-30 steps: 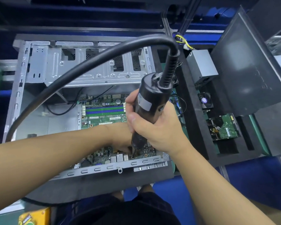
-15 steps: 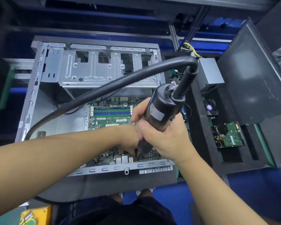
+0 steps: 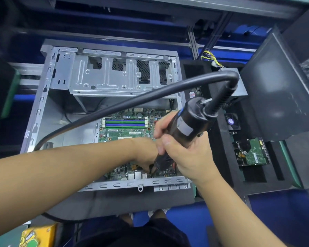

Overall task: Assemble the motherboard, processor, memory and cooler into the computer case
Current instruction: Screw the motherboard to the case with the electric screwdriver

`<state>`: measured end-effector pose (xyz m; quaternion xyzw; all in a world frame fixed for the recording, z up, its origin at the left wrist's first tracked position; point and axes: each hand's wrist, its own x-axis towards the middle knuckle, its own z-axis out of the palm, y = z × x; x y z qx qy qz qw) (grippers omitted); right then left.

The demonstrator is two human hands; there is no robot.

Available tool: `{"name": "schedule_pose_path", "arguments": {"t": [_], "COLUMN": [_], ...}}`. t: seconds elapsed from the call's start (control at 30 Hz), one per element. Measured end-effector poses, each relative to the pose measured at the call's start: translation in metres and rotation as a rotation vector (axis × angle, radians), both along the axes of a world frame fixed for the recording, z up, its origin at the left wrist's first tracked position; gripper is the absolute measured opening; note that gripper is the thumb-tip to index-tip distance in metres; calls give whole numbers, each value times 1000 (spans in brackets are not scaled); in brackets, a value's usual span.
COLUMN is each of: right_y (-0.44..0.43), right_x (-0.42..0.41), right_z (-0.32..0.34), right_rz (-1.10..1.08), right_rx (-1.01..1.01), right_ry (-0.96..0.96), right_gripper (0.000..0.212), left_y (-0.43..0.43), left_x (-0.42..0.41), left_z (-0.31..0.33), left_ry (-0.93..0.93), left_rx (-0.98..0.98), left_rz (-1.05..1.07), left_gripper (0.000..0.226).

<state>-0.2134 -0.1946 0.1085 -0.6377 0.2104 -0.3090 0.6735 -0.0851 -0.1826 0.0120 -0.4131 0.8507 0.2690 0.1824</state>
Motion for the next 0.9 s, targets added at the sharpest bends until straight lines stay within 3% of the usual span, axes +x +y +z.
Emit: {"name": "schedule_pose_path", "arguments": {"t": [0.1,0.47,0.67,0.9], "right_y": [-3,-2,-4,-2], "right_x": [-7,-10,-8,-10], "right_z": [-7,-8,-7,-7], "right_rz": [3,31,-12,17], "right_rx": [-12,-68,-67,-57], "right_ry": [-50,-19,18,0], "right_gripper": [10,19,11,23], "left_y": [-1,-2,-1,-2], "left_x": [-1,-3,-4,-4], "left_z": [3,-4,-2,-1], "left_ry": [-10,109,117,86], "left_rx": [115,119,116,134], "left_rz": [-2,172,121,146], "left_gripper": [35,32,35,38]}}
